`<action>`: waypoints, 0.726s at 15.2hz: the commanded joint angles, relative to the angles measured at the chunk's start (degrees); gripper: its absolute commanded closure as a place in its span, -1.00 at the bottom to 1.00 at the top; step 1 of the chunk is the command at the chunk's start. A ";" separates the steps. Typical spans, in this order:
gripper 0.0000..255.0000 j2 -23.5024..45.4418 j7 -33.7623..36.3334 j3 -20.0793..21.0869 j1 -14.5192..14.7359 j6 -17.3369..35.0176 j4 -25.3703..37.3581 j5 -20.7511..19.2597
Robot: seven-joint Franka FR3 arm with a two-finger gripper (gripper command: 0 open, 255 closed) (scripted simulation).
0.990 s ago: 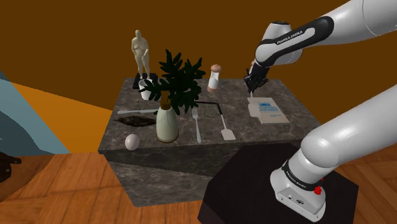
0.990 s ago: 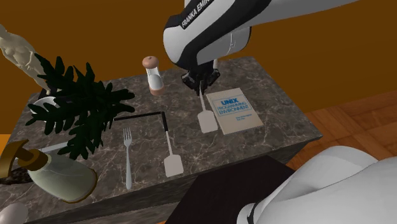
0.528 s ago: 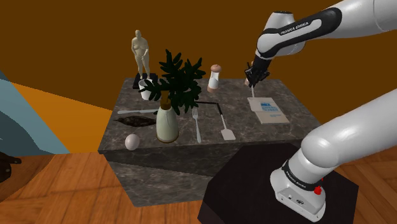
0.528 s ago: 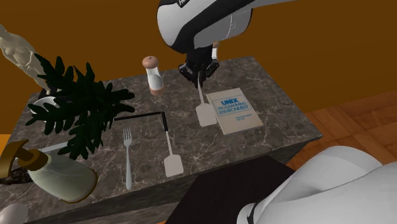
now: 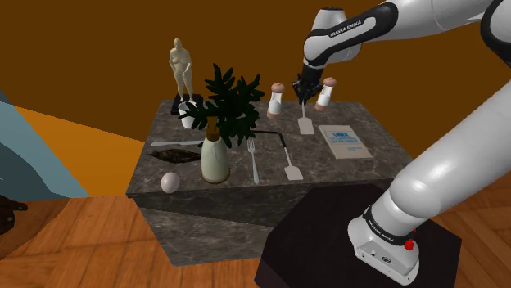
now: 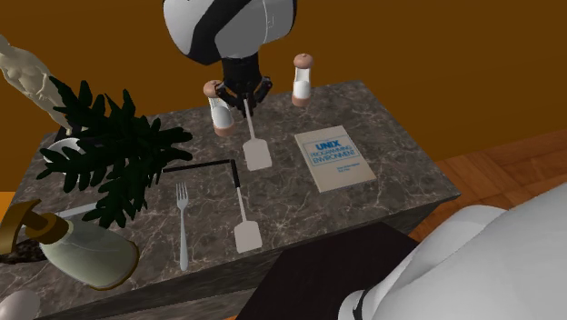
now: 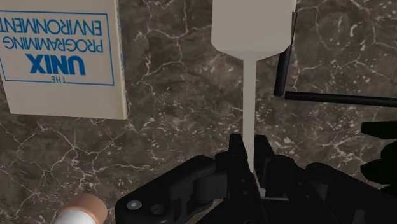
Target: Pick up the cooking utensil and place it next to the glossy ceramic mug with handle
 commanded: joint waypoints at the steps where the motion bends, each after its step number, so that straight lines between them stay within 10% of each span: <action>1: 1.00 3.99 1.47 0.93 0.92 -0.47 4.40 0.65; 11: 1.00 22.32 7.81 4.18 4.54 -6.77 28.82 1.71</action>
